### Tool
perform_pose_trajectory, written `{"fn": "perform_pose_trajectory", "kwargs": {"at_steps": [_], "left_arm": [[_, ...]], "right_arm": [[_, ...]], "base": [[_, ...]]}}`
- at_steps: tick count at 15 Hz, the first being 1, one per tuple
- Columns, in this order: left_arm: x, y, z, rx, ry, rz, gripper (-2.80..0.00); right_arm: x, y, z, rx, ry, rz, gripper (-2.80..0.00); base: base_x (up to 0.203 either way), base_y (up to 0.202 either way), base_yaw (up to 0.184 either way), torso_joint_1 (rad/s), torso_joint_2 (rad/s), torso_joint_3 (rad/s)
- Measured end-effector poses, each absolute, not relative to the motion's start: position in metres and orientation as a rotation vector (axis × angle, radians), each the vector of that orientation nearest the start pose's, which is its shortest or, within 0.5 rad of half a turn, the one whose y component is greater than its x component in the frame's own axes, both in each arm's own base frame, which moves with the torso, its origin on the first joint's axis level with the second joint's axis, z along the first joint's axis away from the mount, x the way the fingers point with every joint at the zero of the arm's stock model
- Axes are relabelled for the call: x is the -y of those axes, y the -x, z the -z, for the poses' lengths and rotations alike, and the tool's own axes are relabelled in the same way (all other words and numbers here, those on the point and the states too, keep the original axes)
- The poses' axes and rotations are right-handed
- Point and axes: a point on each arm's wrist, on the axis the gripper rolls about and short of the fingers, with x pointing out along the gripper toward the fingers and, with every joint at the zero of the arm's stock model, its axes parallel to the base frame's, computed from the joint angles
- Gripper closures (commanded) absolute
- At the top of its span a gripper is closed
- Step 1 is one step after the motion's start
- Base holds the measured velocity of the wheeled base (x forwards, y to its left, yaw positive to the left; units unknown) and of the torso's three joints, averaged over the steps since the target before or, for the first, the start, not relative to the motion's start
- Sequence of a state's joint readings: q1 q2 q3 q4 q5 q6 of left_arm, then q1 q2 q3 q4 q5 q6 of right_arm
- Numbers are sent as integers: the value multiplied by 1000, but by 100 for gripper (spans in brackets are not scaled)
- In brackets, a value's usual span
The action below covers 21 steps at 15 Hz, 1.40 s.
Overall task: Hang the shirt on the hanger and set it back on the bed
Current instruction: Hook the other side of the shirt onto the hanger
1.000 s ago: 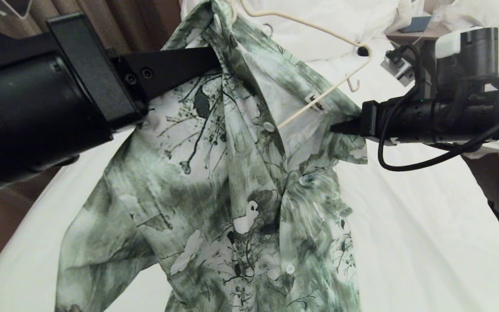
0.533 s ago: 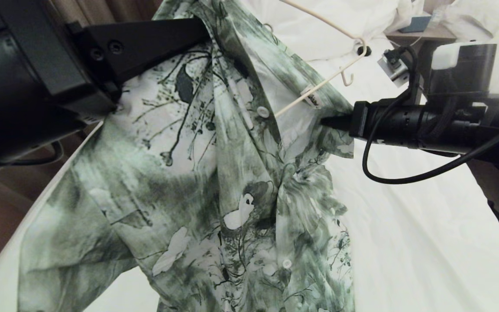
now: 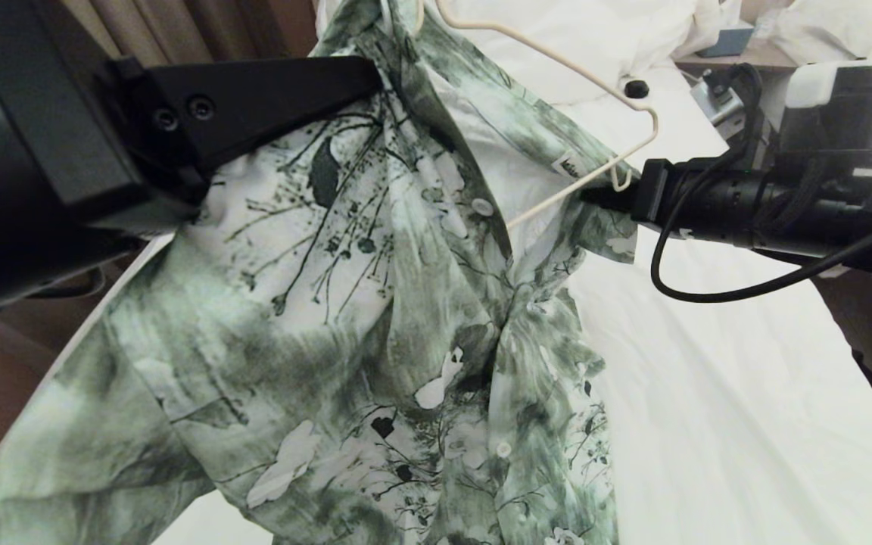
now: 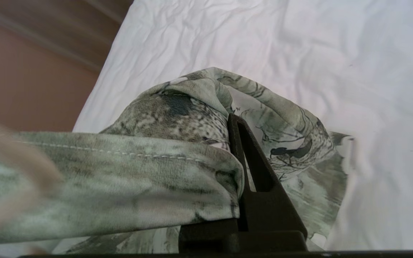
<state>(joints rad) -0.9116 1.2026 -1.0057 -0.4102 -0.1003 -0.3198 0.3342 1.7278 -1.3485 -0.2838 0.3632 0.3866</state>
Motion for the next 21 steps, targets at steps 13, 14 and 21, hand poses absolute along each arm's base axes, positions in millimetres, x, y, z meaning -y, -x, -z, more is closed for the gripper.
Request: {"fn": "perform_pose_trajectory", "kwargs": {"at_steps": [13, 14, 21], "left_arm": [[170, -127, -314, -70, 259, 975, 0], [169, -128, -315, -67, 258, 963, 0], [155, -125, -326, 3, 238, 936, 0]], "right_arm": [[-104, -300, -326, -328, -334, -677, 0], [-103, -300, -330, -348, -320, -671, 0], [-96, -316, -338, -413, -286, -612, 0]], "base": [[0, 0, 0, 0, 0, 0], [0, 0, 0, 0, 0, 0], [0, 0, 0, 0, 0, 0]]}}
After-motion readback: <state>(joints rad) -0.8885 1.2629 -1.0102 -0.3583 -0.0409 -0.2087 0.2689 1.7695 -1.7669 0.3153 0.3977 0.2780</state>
